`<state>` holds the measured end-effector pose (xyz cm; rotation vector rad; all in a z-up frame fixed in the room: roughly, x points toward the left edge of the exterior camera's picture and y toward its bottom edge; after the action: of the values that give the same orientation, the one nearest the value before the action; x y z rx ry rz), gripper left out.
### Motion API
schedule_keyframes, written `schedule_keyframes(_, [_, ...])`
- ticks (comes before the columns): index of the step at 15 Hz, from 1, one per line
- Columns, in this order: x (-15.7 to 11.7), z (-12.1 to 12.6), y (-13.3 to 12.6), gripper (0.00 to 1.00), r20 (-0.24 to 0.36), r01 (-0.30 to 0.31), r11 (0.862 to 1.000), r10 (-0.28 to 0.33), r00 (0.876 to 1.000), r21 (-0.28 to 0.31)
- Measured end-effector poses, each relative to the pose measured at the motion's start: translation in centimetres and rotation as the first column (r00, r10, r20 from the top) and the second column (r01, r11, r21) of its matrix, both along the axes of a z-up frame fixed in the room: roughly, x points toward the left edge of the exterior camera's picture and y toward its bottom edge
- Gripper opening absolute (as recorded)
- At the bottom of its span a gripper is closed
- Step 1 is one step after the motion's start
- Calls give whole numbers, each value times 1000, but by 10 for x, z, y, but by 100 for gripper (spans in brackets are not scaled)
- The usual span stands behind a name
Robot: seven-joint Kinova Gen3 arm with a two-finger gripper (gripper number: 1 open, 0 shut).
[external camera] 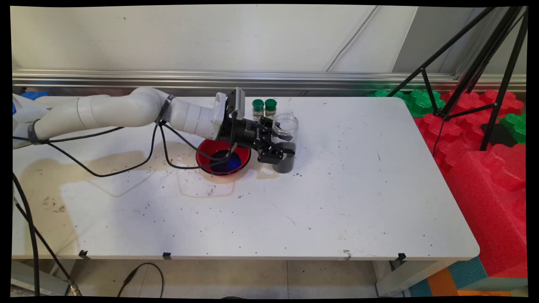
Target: Pour the black seasoning powder in the red bowl
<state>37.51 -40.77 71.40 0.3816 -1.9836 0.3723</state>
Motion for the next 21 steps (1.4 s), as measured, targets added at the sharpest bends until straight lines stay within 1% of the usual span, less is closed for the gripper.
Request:
schedule_keyframes(6, [0, 5, -3, 0, -10, -5, 1000, 5, 1000, -5])
schedule_keyframes(14, [8, 32, -7, 0, -52, -41, 999, 40, 998, -18])
schedule_keyframes(21, [23, 56, -8, 0, -85, -83, 996, 81, 993, -23])
